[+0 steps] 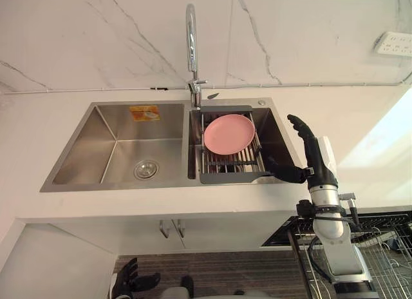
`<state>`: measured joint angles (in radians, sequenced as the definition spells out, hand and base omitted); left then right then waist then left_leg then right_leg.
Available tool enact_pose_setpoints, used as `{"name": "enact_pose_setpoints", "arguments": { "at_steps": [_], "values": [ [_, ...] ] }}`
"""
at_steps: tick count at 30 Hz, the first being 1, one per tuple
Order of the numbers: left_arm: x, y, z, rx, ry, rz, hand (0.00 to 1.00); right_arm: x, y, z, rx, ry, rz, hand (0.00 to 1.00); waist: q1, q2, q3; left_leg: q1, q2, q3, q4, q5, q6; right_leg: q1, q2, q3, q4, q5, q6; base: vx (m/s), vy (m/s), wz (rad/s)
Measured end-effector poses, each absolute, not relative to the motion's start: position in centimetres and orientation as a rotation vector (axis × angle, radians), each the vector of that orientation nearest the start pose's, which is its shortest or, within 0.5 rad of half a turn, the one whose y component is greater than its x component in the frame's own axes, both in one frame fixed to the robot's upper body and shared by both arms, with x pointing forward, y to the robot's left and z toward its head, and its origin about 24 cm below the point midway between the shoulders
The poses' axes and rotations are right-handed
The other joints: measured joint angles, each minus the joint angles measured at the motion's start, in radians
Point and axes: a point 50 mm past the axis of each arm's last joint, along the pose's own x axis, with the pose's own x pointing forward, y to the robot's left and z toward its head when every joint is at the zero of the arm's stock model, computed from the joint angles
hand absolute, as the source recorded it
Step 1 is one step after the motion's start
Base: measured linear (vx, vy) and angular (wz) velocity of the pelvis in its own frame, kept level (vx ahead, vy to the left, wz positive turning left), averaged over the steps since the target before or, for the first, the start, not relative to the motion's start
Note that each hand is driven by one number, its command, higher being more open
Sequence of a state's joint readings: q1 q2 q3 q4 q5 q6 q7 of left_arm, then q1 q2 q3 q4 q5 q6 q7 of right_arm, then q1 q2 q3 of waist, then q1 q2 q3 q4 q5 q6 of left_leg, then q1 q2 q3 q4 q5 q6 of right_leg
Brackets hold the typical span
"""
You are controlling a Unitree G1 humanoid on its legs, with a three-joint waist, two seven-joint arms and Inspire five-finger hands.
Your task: Walk over to the sink, pick up the cup, carry it to the dishwasher, place the cup inside the dishwasher, then close the dishwasher door
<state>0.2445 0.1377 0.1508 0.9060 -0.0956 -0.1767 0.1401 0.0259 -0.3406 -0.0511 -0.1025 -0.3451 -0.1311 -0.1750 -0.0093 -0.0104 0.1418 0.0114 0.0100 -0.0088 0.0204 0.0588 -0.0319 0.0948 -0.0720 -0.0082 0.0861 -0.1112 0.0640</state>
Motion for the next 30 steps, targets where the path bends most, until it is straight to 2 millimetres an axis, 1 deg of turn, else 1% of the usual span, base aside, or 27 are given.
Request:
{"name": "enact_pose_setpoints", "arguments": {
  "at_steps": [2, 5, 8, 11, 12, 14, 19, 23, 28, 30],
  "values": [
    [6.4, 24.1, -14.5, 0.065, 0.95, 0.437, 0.9, 25.2, -22.4, 9.4, -0.718, -0.263, -0.166, 0.9, 0.016, -0.001, 0.001, 0.0, -0.003, -0.013, -0.019, 0.01, 0.006, -0.005, 0.0, -0.007, -0.002, 0.001, 0.002, -0.03, -0.016, 0.1],
    [6.0, 24.4, -14.5, 0.073, 0.959, 0.438, 0.9, 26.0, -22.6, 9.3, -0.77, -0.252, -0.131, 0.9, 0.024, -0.004, 0.002, -0.008, -0.006, -0.022, -0.024, 0.013, 0.007, -0.011, -0.002, -0.014, -0.005, 0.001, 0.002, 0.0, -0.008, 0.09],
    [5.5, 24.8, -14.4, 0.07, 0.965, 0.457, 0.9, 26.6, -22.0, 9.1, -0.78, -0.249, -0.09, 0.9, 0.024, -0.006, 0.004, -0.034, -0.009, -0.027, -0.023, 0.013, 0.008, -0.032, -0.004, -0.019, -0.007, 0.001, 0.003, 0.03, 0.0, 0.06],
    [5.6, 25.0, -14.4, 0.074, 0.962, 0.456, 0.9, 27.2, -21.9, 8.7, -0.813, -0.232, -0.07, 0.9, 0.027, -0.009, 0.006, -0.049, -0.014, -0.03, -0.014, 0.016, 0.01, -0.037, -0.008, -0.023, -0.006, 0.005, -0.001, 0.06, 0.008, 0.04],
    [5.6, 25.0, -14.4, 0.073, 0.959, 0.453, 0.9, 27.5, -21.8, 8.6, -0.839, -0.224, -0.055, 0.9, 0.028, -0.01, 0.006, -0.056, -0.017, -0.031, -0.006, 0.014, 0.015, -0.039, -0.012, -0.024, -0.006, 0.006, -0.001, 0.09, 0.019, 0.06],
    [5.9, 25.0, -14.2, 0.072, 0.945, 0.449, 0.9, 27.8, -21.9, 8.6, -0.88, -0.219, -0.034, 0.9, 0.031, -0.012, 0.008, -0.066, -0.022, -0.034, 0.006, 0.007, 0.02, -0.041, -0.015, -0.025, -0.007, 0.007, 0.001, 0.08, 0.02, 0.06],
    [7.4, 25.1, -13.4, 0.076, 0.864, 0.439, 0.9, 28.8, -21.5, 8.9, -0.989, -0.237, 0.013, 0.9, 0.038, -0.021, 0.023, -0.089, -0.027, -0.052, 0.037, -0.012, 0.025, -0.043, -0.017, -0.031, -0.003, 0.009, 0.005, 0.03, 0.007, 0.09],
    [8.2, 25.2, -12.9, 0.078, 0.819, 0.436, 0.9, 29.5, -21.2, 9.4, -1.085, -0.261, 0.035, 0.9, 0.045, -0.02, 0.028, -0.109, -0.029, -0.06, 0.073, -0.03, 0.024, -0.044, -0.016, -0.037, -0.001, 0.01, 0.005, -0.01, 0.007, 0.08],
    [8.8, 25.0, -12.8, 0.071, 0.802, 0.432, 0.9, 30.4, -21.1, 10.6, -1.175, -0.303, 0.02, 0.9, 0.048, -0.019, 0.056, -0.129, -0.029, -0.064, 0.099, -0.035, 0.023, -0.049, -0.016, -0.041, -0.001, 0.009, 0.005, -0.05, 0.002, 0.02],
    [8.8, 24.7, -12.9, 0.064, 0.804, 0.431, 0.9, 30.7, -21.0, 10.5, -1.216, -0.303, 0.025, 0.9, 0.048, -0.019, 0.058, -0.141, -0.03, -0.064, 0.109, -0.035, 0.023, -0.057, -0.016, -0.041, -0.001, 0.009, 0.005, -0.06, 0.004, 0.0]
  ]
}}
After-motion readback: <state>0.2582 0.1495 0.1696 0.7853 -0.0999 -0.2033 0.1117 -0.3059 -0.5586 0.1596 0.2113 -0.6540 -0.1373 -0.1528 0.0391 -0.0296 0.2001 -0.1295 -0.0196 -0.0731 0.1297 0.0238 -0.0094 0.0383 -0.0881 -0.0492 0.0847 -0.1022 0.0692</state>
